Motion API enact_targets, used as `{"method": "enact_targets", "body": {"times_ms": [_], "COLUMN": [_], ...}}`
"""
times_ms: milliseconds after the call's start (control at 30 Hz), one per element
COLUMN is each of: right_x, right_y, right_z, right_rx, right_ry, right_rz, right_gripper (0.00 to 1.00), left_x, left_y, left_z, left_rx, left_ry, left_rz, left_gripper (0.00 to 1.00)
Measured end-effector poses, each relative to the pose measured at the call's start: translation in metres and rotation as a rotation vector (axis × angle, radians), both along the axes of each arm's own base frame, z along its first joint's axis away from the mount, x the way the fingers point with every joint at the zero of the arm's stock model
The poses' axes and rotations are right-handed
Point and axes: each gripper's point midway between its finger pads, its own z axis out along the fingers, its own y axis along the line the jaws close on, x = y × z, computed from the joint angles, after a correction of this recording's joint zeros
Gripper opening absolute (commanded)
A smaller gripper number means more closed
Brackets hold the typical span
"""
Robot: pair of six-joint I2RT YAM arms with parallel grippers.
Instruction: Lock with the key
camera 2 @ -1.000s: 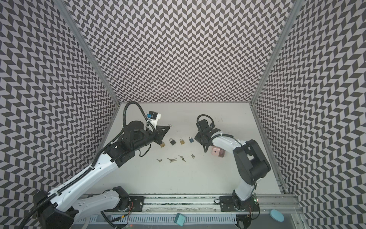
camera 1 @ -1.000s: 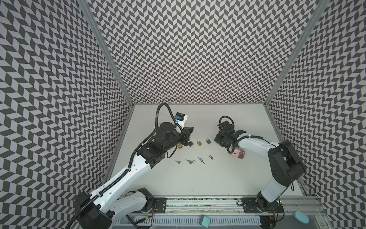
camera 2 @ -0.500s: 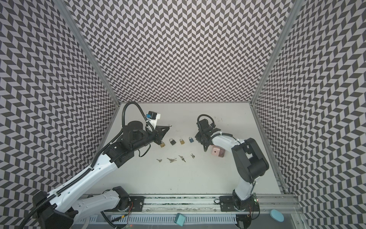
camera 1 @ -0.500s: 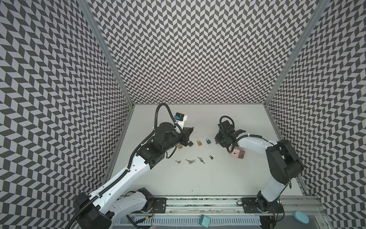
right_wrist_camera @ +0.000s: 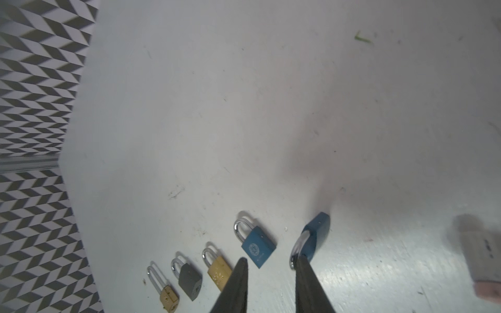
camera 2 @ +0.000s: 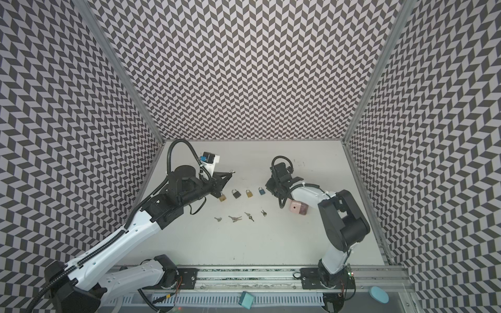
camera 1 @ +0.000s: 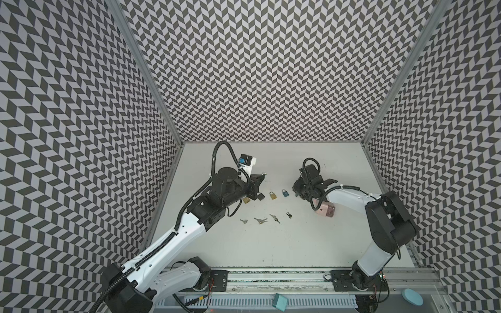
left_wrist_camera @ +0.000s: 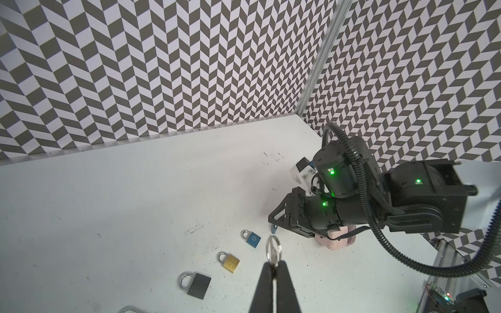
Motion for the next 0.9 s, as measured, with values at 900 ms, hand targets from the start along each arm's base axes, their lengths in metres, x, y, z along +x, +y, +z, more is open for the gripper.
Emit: {"method": "enact_targets", "body": {"times_ms": [900], "right_x": [-0.025], "right_y": [-0.047], "right_z": [-0.033], "right_rx": [-0.199], "right_ry": [0.016], "right_rz": [-0.004], "right_gripper": [0.0], "left_x": [-0.008], "left_y": [-0.003], "left_z": [-0.005], "left_rx": [-0.019], "left_ry": [0.026], "left_rz": [-0.026], "left_gripper": [0.0]}}
